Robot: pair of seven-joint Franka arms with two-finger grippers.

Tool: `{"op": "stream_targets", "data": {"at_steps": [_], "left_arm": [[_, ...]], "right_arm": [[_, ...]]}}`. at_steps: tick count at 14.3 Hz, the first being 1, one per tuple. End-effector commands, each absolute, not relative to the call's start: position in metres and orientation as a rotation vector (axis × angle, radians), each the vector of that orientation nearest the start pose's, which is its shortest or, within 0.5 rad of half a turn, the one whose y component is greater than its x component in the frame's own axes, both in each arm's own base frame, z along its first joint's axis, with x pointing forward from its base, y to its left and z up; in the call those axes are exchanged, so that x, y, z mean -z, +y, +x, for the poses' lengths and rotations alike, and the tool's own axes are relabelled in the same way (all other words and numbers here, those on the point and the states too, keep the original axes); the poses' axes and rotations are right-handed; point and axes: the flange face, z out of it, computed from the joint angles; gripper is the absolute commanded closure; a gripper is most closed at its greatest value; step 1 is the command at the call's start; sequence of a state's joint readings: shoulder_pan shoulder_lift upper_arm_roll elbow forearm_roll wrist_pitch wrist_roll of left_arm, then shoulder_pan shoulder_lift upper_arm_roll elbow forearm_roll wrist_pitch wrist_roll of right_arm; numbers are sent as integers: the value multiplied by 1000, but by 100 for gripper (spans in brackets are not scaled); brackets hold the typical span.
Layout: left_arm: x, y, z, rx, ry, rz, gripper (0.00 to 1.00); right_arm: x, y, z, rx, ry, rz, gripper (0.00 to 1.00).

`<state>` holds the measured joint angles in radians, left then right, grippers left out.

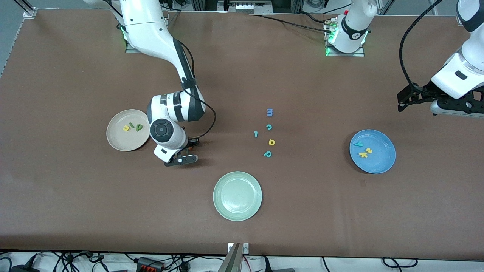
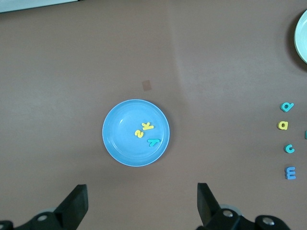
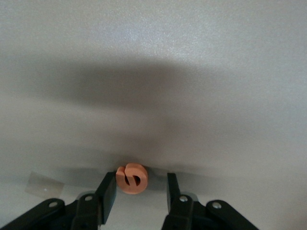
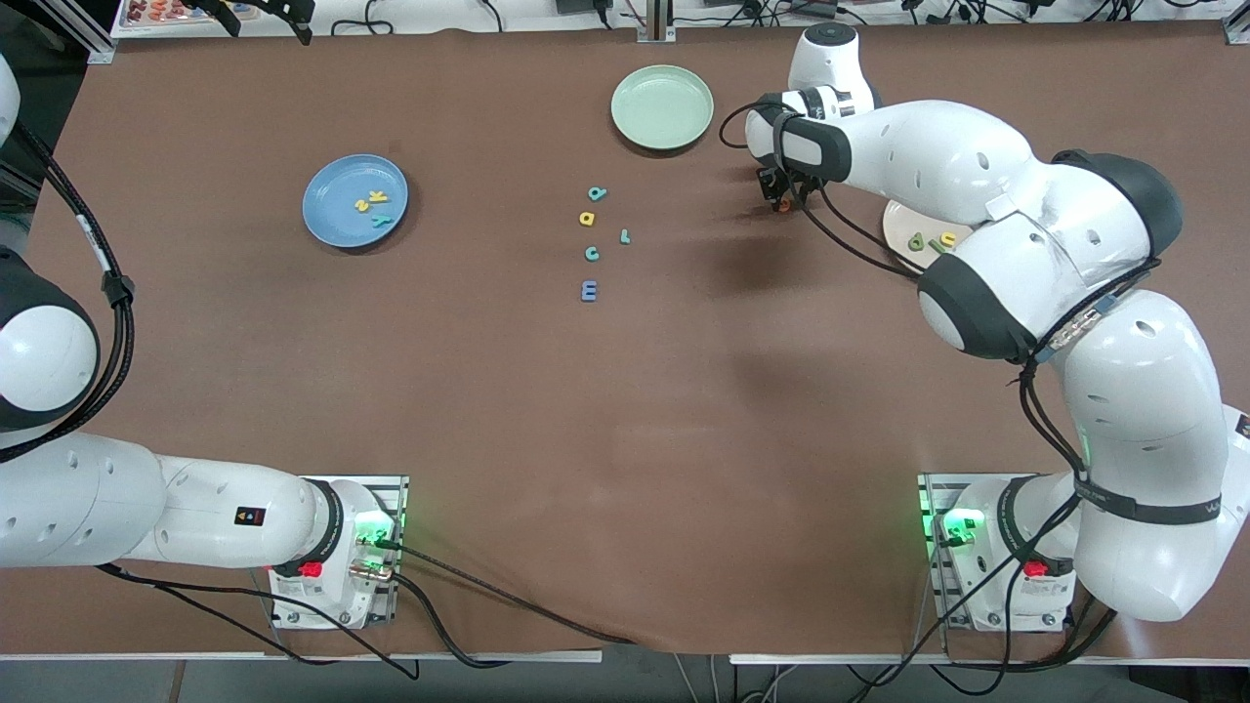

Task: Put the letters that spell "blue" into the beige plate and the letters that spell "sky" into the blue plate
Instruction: 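Carry the orange letter to the white plate and open the right gripper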

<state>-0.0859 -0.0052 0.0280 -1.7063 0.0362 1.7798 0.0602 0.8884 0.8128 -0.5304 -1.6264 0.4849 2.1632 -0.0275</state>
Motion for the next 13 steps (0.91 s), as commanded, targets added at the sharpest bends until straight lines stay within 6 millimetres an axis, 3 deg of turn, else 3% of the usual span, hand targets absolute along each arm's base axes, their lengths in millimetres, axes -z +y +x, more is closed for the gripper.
{"op": "stream_targets", "data": {"at_steps": [1,4,7,10,13], "left_arm": [[-586,-30,571,130,220,-3085,0],[-585,-31,573,128,222,-3085,0],[-585,-31,574,130,222,-3084,0],[-585,-31,574,128,222,-3085,0],[-585,-31,574,128,222,-3085,0]], "right_arm": [[-183,289,603,-197,-297,-3128,53],[-183,288,603,-202,-295,-3128,72],[-186,289,604,-204,-295,-3124,85],[-192,285,608,-190,-283,-3120,86],[-217,262,617,-197,-233,-3108,86]]}}
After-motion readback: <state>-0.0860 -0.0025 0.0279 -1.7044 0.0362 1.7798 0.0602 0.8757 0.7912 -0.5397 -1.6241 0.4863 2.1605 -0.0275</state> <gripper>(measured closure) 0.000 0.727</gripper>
